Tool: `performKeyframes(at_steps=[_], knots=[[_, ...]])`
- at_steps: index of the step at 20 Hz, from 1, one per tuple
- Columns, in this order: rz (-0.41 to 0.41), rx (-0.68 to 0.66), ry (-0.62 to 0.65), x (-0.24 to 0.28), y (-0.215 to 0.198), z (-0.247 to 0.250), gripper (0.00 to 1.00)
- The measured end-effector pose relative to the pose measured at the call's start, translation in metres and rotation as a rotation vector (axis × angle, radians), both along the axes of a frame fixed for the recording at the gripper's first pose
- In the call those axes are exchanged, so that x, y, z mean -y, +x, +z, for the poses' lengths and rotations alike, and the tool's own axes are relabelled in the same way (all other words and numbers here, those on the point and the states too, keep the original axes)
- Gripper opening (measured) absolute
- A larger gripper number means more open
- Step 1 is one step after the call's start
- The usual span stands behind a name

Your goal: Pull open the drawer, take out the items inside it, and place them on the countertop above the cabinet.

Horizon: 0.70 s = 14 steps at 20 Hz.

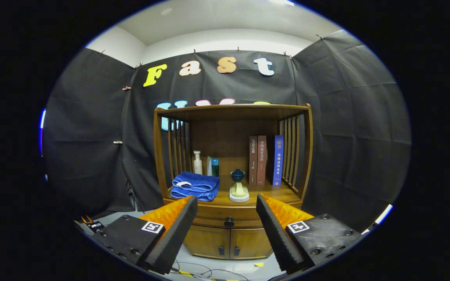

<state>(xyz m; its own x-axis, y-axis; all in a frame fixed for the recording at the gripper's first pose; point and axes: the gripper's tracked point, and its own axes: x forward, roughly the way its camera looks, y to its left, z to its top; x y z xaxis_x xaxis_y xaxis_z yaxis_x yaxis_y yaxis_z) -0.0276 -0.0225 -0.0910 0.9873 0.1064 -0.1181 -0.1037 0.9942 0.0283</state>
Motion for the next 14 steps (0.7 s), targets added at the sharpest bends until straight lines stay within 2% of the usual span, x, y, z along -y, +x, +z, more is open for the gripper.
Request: performKeyframes(at_steps=[9, 14], knots=[[0.02, -0.025, -0.052, 0.003, -0.008, -0.007, 1.0], [0.035, -0.019, -0.008, -0.011, -0.01, -0.006, 1.0]])
